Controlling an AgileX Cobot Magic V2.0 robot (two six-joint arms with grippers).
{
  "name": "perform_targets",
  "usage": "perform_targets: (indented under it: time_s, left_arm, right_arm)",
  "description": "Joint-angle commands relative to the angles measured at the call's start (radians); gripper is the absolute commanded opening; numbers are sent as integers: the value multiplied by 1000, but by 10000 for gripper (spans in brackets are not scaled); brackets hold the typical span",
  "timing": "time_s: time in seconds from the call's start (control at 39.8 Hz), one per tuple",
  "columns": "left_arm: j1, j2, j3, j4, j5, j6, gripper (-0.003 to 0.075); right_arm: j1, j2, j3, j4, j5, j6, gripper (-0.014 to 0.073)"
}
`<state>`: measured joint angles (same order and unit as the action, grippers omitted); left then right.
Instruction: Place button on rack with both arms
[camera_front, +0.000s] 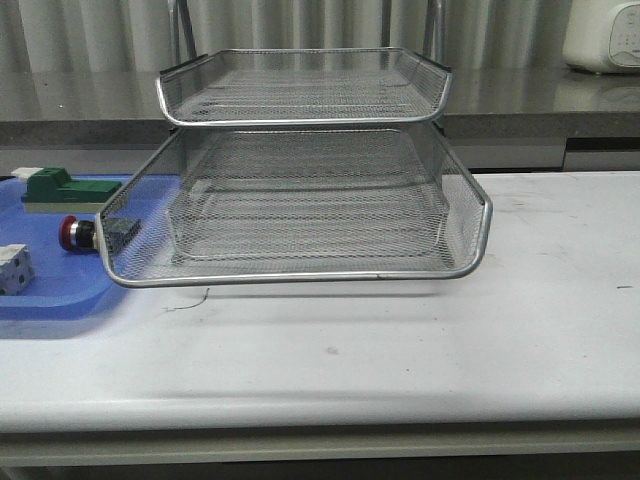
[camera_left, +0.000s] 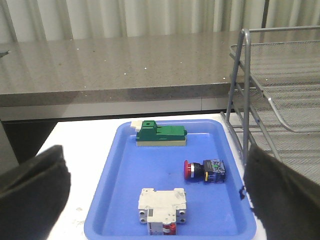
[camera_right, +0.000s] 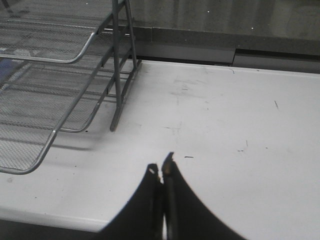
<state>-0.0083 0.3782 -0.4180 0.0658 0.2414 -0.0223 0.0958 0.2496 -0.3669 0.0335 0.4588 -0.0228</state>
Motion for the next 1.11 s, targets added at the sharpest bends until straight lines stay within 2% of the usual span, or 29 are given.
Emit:
perform_targets:
  time_s: [0.0,0.13,0.28,0.43,0.65,0.98,1.08]
  left_arm:
    - [1,23,-36,-10,-69,-1,673]
    - [1,118,-92,19,-17,-1,673]
    - [1,333,-233,31,69,2,673]
    - [-17,555,-380,31,157,97,673]
    - [-46,842,-595,33,198,120,673]
    - [-46,1184,-920,32,381,306,673]
    - [-46,1283,-1019,22,481,408,673]
  right_arm:
    - [3,9,-25,1,-82,-2,-60]
    - [3,9,-25,1,-82,-2,-60]
    - [3,9,-25,1,-82,-2,-60]
    - [3,9,-25,1,-82,-2,-60]
    - [3,9,-25,1,-82,-2,-60]
    - [3,9,-23,1,-82,-2,-60]
    - [3,9,-23,1,-82,-2,-60]
